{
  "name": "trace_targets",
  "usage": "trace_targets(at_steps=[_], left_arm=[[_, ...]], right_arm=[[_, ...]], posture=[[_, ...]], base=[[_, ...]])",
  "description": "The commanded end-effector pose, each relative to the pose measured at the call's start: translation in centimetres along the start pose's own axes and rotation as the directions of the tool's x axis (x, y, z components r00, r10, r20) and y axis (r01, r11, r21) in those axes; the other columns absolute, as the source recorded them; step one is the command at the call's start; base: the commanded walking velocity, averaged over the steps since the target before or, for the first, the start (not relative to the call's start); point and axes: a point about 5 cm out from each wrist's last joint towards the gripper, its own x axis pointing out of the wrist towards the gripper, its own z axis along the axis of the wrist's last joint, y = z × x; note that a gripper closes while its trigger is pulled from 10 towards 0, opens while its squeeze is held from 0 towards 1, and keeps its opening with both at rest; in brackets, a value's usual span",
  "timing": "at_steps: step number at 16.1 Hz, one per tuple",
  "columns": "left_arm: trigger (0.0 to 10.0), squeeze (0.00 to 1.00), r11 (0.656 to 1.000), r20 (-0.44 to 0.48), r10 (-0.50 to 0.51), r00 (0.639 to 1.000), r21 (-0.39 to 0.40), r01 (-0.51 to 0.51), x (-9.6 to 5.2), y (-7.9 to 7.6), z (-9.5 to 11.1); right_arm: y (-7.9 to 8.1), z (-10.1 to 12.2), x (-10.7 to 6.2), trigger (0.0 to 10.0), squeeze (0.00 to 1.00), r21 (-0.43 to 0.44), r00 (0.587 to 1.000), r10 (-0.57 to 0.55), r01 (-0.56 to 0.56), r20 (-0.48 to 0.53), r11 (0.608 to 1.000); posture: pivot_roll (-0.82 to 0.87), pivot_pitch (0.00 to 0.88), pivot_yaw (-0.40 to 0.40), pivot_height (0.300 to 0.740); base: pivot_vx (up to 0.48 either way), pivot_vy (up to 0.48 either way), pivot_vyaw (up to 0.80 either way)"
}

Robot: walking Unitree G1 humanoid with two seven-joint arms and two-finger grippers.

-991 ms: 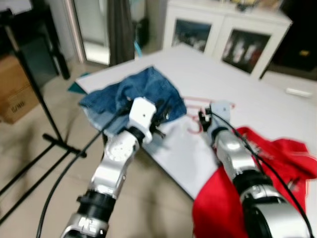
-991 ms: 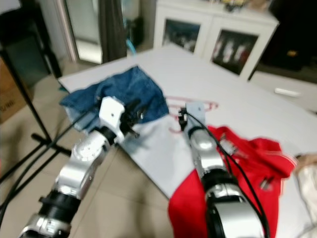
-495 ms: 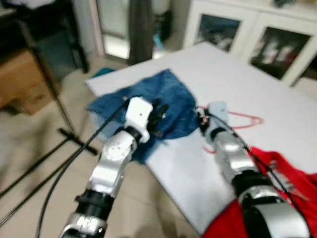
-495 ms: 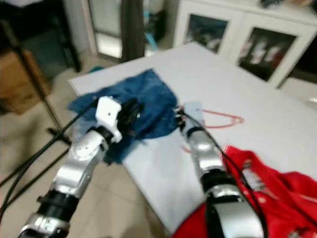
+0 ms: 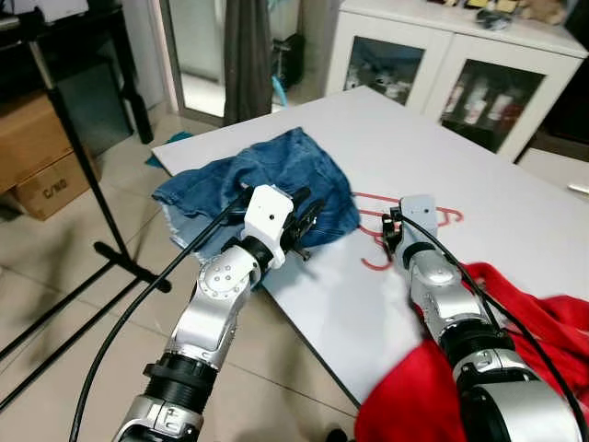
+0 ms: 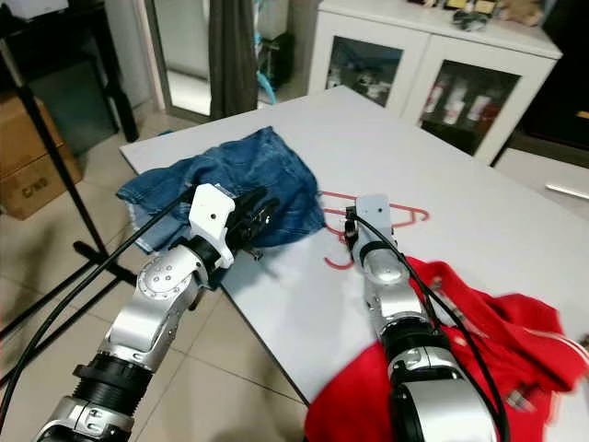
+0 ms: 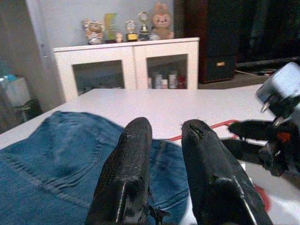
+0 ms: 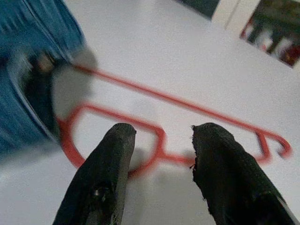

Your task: Hang hanger

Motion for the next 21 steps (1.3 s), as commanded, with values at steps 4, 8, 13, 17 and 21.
trace_targets(at_steps=[4,8,13,17,21], left_arm=[[10.0,0.0,0.997,-0.017,-0.053,0.998,0.046,0.054,0.1,-0.3,0.1],[10.0,0.0,0.994,-0.038,-0.079,0.996,0.067,0.081,-0.7,0.0,-0.1],[10.0,0.0,0.994,-0.045,-0.085,0.995,0.066,0.088,-1.0,-0.2,-0.3],[10.0,0.0,0.993,-0.042,-0.095,0.995,0.059,0.097,-0.9,-0.5,-0.3],[10.0,0.0,0.993,-0.041,-0.099,0.994,0.059,0.101,-0.9,-0.7,-0.3]], right_arm=[[0.2,-2.5,-0.1,10.0,0.0,-0.112,0.972,0.056,-0.083,-0.228,0.99],[1.6,-4.0,-0.6,10.0,0.0,-0.152,0.944,0.132,-0.185,-0.303,0.971],[0.9,-3.2,-0.4,10.0,0.0,-0.129,0.959,0.124,-0.16,-0.255,0.979],[1.3,-1.8,-0.1,10.0,0.0,-0.082,0.972,0.155,-0.171,-0.179,0.982],[1.3,-0.5,-0.1,10.0,0.0,-0.06,0.986,0.154,-0.159,-0.07,0.986]], posture=[[0.11,0.076,-0.065,0.74],[0.12,0.084,-0.077,0.74],[0.12,0.088,-0.084,0.74],[0.11,0.09,-0.089,0.74],[0.12,0.091,-0.091,0.74]], base=[[0.0,0.0,0.0],[0.0,0.0,0.0],[0.0,0.0,0.0],[0.0,0.0,0.0],[0.0,0.0,0.0]])
